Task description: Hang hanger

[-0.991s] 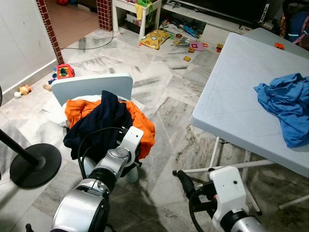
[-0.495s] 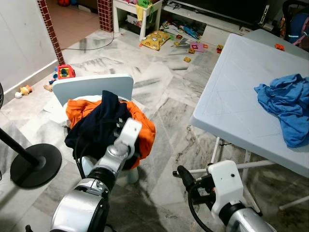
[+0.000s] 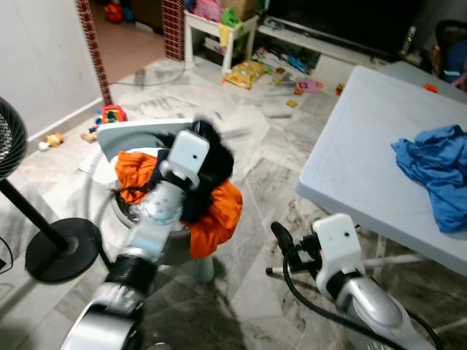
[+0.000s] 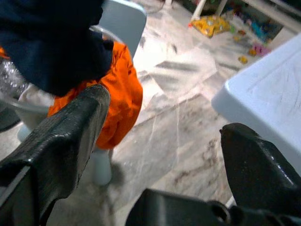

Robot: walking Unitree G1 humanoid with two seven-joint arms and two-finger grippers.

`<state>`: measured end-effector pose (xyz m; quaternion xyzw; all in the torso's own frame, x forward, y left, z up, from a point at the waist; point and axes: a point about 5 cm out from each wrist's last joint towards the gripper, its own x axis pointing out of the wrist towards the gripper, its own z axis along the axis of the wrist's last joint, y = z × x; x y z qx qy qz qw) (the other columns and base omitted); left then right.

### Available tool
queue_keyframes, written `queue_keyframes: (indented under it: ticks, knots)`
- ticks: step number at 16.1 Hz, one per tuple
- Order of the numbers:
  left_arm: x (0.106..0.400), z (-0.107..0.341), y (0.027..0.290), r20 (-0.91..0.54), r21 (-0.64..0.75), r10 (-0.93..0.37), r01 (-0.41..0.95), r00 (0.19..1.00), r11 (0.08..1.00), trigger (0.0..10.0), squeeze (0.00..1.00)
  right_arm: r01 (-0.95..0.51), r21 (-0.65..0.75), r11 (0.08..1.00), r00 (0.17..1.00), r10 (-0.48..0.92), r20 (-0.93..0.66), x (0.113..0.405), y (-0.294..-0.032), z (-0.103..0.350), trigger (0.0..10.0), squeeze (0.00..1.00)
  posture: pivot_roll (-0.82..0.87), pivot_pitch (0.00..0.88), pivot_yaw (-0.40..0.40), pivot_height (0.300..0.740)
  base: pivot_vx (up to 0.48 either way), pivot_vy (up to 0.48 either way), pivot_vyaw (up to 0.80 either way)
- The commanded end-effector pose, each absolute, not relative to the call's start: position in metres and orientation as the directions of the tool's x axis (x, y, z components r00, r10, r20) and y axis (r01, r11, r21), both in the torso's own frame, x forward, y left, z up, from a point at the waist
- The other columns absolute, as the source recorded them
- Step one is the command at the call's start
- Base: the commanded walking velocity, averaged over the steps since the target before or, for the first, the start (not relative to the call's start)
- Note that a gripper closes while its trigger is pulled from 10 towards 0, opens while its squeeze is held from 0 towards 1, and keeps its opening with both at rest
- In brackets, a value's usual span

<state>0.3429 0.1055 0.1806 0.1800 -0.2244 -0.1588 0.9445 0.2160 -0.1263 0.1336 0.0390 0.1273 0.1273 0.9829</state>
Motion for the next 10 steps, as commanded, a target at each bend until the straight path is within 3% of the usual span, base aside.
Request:
queue_keyframes:
  ticks: [1, 4, 7, 10]
  knots:
    - [0.332, 0.186, 0.097, 0.4, 0.439, -0.444, 0.258, 0.802, 0.861, 0.0, 0.0, -0.223, 0.093, 0.97, 0.943, 0.239, -0.232, 0.22, -0.133, 0.133, 10.0, 0.0, 0.07, 0.0, -0.124, 0.74, 0.0, 0.0, 0.0]
    - [0.309, 0.171, 0.082, 0.356, 0.397, -0.567, 0.429, 0.743, 0.812, 0.0, 0.0, -0.223, 0.075, 0.972, 0.947, 0.234, -0.218, 0.228, -0.138, 0.128, 10.0, 0.0, 0.07, 0.0, -0.117, 0.74, 0.0, 0.0, 0.0]
    - [0.3, 0.173, 0.056, 0.319, 0.358, -0.712, 0.616, 0.626, 0.702, 0.0, 0.0, -0.207, 0.06, 0.977, 0.955, 0.215, -0.202, 0.231, -0.142, 0.127, 10.0, 0.0, 0.06, 0.0, -0.105, 0.74, 0.0, 0.0, 0.0]
    - [0.3, 0.171, 0.058, 0.295, 0.354, -0.738, 0.648, 0.607, 0.674, 0.0, 0.0, -0.188, 0.054, 0.981, 0.96, 0.195, -0.201, 0.23, -0.145, 0.124, 10.0, 0.0, 0.05, 0.0, -0.095, 0.74, 0.0, 0.0, 0.0]
